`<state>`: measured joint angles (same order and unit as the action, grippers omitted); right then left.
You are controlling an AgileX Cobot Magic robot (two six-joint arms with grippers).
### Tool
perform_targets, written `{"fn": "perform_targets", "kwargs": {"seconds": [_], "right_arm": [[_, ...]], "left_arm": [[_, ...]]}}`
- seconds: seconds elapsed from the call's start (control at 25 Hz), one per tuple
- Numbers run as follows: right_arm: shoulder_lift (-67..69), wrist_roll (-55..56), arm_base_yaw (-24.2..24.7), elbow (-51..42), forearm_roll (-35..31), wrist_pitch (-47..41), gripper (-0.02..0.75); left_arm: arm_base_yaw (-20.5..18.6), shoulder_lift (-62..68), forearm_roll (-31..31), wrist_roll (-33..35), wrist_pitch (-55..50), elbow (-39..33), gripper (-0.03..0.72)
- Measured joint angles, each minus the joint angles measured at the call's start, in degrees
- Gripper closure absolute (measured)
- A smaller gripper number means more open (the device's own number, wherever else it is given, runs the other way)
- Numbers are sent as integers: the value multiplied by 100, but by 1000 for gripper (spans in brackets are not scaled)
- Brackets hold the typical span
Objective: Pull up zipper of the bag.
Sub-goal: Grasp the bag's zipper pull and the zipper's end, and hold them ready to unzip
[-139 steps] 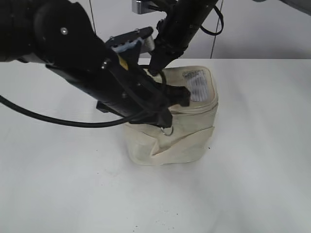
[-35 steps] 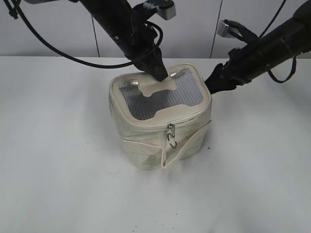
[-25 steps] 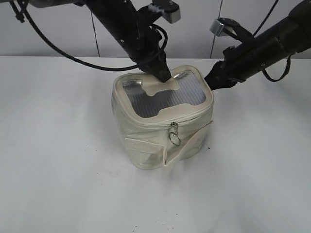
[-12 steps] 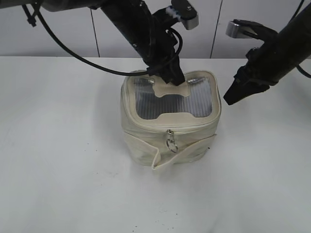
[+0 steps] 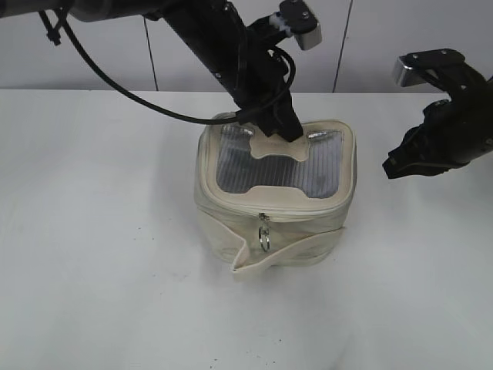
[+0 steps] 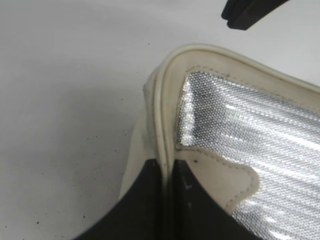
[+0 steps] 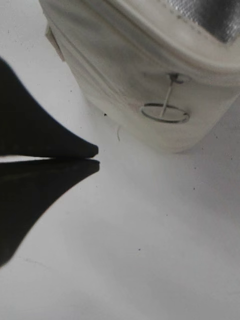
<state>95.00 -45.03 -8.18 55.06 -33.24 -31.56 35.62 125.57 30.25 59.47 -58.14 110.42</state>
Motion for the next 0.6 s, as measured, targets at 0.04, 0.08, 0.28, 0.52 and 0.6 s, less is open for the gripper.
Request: {"fn": "perform_targets", "kwargs": {"seconds": [0.04, 0.08, 0.28, 0.52, 0.6], "right_arm": [[-6, -19, 0, -90, 0, 187, 733], [-1, -24, 0, -142, 0, 289, 733], [124, -638, -37, -178, -413, 343, 611], [218, -1796, -48, -178, -1397, -205, 409], [218, -1970, -48, -178, -1562, -230, 380]], "left_arm": [[0, 5, 5, 5, 0, 0, 645], [0, 5, 16, 5, 0, 0, 645], [-65, 11, 118, 5, -35, 0, 646], [-70, 11, 132, 5, -35, 0, 646], [-70, 11, 139, 5, -38, 0, 646]]}}
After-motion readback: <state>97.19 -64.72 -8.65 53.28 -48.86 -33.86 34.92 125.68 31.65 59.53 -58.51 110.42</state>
